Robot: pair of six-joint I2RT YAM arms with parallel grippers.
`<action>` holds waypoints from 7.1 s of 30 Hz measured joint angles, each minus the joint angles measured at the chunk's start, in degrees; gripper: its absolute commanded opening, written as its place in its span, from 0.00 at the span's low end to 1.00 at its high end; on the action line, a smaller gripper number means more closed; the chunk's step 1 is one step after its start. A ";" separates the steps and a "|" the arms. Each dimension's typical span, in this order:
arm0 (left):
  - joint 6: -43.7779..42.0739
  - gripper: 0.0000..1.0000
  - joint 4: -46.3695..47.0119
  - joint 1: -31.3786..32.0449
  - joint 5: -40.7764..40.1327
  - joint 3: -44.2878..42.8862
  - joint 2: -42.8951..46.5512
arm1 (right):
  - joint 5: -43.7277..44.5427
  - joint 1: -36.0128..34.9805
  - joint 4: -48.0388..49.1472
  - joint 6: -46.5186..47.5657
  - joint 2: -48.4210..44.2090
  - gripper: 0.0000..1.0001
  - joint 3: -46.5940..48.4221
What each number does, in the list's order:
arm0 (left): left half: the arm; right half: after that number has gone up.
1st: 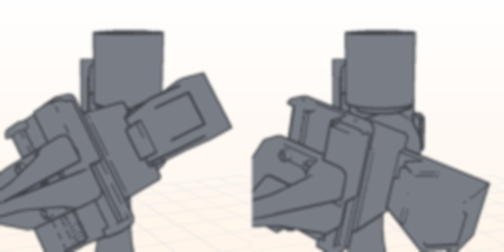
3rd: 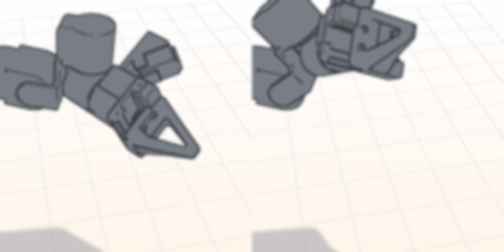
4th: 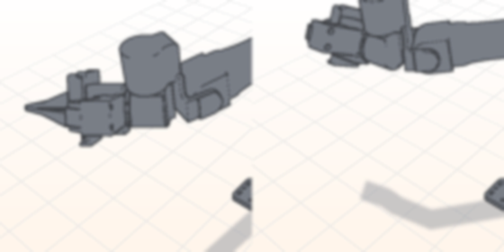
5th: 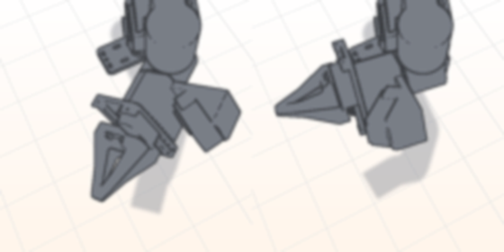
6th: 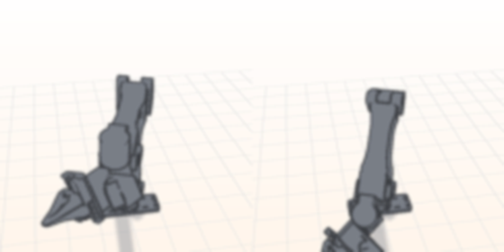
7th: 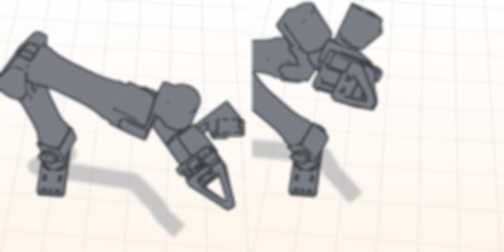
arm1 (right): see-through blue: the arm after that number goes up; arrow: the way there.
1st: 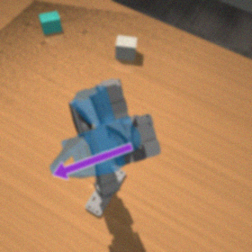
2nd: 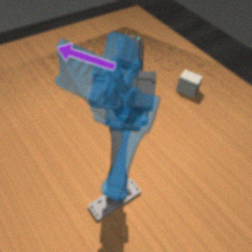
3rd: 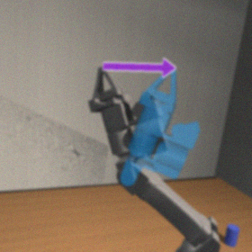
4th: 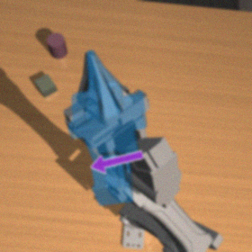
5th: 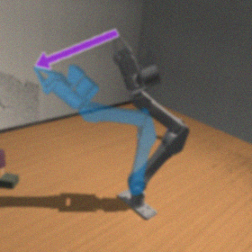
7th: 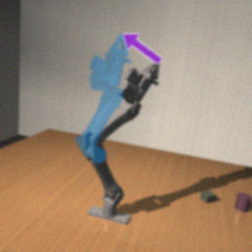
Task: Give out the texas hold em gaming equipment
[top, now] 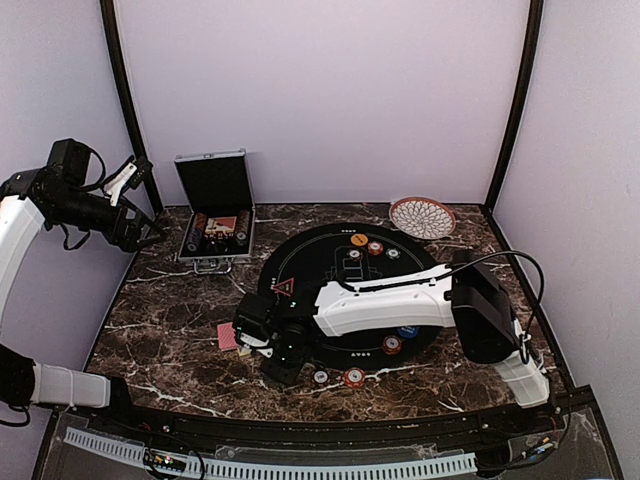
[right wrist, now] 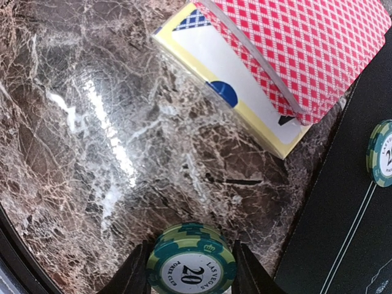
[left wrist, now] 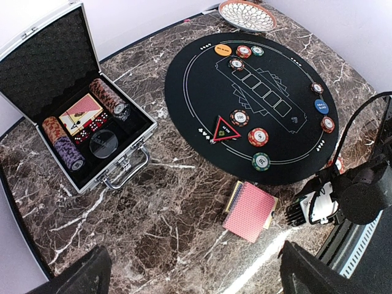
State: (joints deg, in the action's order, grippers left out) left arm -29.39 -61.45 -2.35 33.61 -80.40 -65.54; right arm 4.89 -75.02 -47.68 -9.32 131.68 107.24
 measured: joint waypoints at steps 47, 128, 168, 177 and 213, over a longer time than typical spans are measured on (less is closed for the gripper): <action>-3.02 0.99 -1.57 1.77 0.87 1.70 -0.35 | 0.13 19.04 8.09 -10.49 -24.74 0.35 -36.15; -10.69 0.99 27.10 38.91 -28.52 29.22 -20.94 | -3.78 20.68 13.51 -22.25 -29.70 0.99 -28.94; -12.46 0.88 32.61 37.75 -27.67 31.54 -25.35 | -14.40 23.34 23.04 -25.53 -29.70 0.99 -37.35; -11.82 0.64 32.20 37.48 -26.27 31.06 -25.79 | -18.45 23.71 26.93 -27.76 -29.70 0.96 -38.71; -7.43 0.09 26.14 37.42 -24.39 23.69 -23.89 | -35.67 26.08 41.05 -35.26 -24.17 0.78 -38.53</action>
State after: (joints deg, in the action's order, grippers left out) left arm -36.82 -35.31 35.07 9.21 -56.71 -89.43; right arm -30.79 -48.95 -6.63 -44.58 107.50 68.71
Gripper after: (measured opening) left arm 0.668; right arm 0.787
